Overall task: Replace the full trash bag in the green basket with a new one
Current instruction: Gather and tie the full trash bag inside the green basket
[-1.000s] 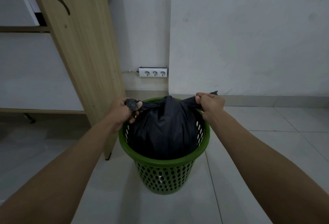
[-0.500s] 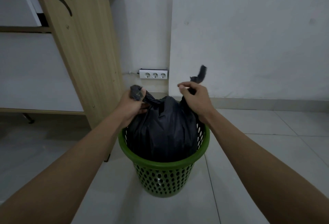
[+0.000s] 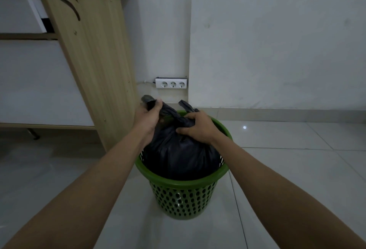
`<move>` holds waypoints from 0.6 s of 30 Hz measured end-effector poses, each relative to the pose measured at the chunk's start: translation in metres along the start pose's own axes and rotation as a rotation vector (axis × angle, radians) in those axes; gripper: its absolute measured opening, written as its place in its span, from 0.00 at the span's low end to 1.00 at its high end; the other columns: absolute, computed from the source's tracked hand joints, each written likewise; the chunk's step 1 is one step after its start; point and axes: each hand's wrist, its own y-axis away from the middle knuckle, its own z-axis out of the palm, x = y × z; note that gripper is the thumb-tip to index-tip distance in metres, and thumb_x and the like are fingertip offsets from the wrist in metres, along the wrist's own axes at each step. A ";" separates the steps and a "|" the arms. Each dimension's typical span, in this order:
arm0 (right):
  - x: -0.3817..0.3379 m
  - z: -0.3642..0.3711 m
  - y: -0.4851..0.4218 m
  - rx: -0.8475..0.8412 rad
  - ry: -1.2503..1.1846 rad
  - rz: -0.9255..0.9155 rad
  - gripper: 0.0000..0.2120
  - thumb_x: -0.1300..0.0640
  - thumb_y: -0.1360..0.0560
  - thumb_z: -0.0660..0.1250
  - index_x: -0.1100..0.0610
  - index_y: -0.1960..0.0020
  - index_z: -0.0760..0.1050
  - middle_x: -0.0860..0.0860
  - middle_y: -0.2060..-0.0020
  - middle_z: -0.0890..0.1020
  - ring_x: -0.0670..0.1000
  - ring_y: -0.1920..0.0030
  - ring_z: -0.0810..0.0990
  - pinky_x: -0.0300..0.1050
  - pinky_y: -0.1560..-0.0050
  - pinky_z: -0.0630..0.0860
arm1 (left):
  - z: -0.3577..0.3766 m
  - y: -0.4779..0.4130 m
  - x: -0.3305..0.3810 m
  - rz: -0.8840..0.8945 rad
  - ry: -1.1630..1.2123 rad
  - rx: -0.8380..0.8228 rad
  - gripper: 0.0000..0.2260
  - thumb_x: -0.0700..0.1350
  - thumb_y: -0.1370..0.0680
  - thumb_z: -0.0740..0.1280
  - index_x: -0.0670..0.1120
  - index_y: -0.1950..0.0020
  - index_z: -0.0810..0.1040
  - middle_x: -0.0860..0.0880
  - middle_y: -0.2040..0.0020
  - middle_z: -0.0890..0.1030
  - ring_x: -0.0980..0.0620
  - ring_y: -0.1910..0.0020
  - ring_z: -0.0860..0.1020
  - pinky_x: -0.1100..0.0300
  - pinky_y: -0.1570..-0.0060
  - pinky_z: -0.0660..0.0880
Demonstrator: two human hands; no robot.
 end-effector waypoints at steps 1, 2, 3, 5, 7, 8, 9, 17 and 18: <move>-0.001 -0.002 0.001 -0.009 -0.137 0.022 0.16 0.52 0.31 0.77 0.52 0.45 0.82 0.52 0.49 0.84 0.51 0.49 0.83 0.49 0.43 0.80 | 0.001 0.004 -0.001 -0.026 0.130 -0.065 0.17 0.53 0.23 0.70 0.40 0.46 0.78 0.42 0.51 0.83 0.47 0.54 0.83 0.57 0.58 0.80; -0.004 -0.006 0.001 0.006 -0.311 0.052 0.15 0.55 0.29 0.74 0.53 0.42 0.81 0.55 0.47 0.83 0.50 0.50 0.83 0.48 0.45 0.81 | 0.001 0.006 -0.003 -0.035 0.227 -0.134 0.21 0.57 0.27 0.71 0.40 0.46 0.78 0.43 0.49 0.83 0.46 0.49 0.83 0.55 0.53 0.80; -0.006 -0.011 0.001 0.028 -0.510 0.080 0.14 0.58 0.25 0.70 0.54 0.40 0.79 0.58 0.48 0.83 0.50 0.54 0.83 0.47 0.50 0.82 | 0.000 0.008 -0.007 -0.025 0.241 -0.195 0.26 0.61 0.32 0.73 0.42 0.46 0.78 0.44 0.46 0.83 0.46 0.44 0.82 0.53 0.47 0.79; -0.011 -0.022 0.004 0.067 -0.828 0.115 0.16 0.68 0.20 0.58 0.59 0.36 0.76 0.58 0.57 0.79 0.45 0.66 0.82 0.42 0.64 0.80 | -0.008 0.010 -0.019 0.048 -0.003 -0.290 0.37 0.70 0.41 0.76 0.48 0.41 0.76 0.52 0.41 0.81 0.52 0.39 0.78 0.53 0.36 0.72; -0.008 -0.032 0.006 0.107 -0.935 0.111 0.22 0.76 0.21 0.53 0.63 0.33 0.73 0.54 0.62 0.73 0.42 0.73 0.79 0.38 0.69 0.77 | -0.014 0.008 -0.034 0.110 -0.337 -0.348 0.47 0.69 0.44 0.78 0.55 0.29 0.67 0.58 0.34 0.75 0.57 0.35 0.73 0.56 0.31 0.66; -0.004 -0.035 0.007 0.124 -0.958 0.096 0.23 0.77 0.22 0.53 0.63 0.32 0.72 0.53 0.62 0.72 0.43 0.72 0.78 0.38 0.67 0.77 | -0.015 0.007 -0.040 0.112 -0.431 -0.363 0.48 0.68 0.44 0.78 0.58 0.27 0.65 0.59 0.32 0.73 0.58 0.34 0.72 0.57 0.30 0.65; -0.001 -0.036 0.007 0.146 -0.978 0.081 0.24 0.78 0.22 0.54 0.61 0.31 0.72 0.53 0.60 0.72 0.45 0.68 0.78 0.39 0.63 0.78 | -0.013 0.005 -0.044 0.116 -0.508 -0.354 0.45 0.69 0.42 0.78 0.61 0.28 0.67 0.59 0.33 0.73 0.58 0.35 0.72 0.56 0.30 0.66; -0.005 -0.021 -0.005 0.284 -1.399 0.144 0.22 0.74 0.23 0.65 0.65 0.32 0.68 0.59 0.53 0.81 0.55 0.55 0.82 0.50 0.52 0.83 | 0.049 0.021 -0.026 0.241 -0.362 -0.340 0.21 0.44 0.34 0.81 0.46 0.44 0.81 0.55 0.51 0.85 0.65 0.54 0.82 0.71 0.53 0.76; -0.005 -0.021 -0.008 0.296 -1.394 0.139 0.17 0.74 0.23 0.64 0.68 0.35 0.71 0.60 0.54 0.81 0.55 0.56 0.82 0.49 0.52 0.84 | 0.051 0.020 -0.029 0.232 -0.360 -0.338 0.21 0.44 0.34 0.82 0.45 0.44 0.82 0.54 0.51 0.85 0.63 0.53 0.82 0.69 0.52 0.76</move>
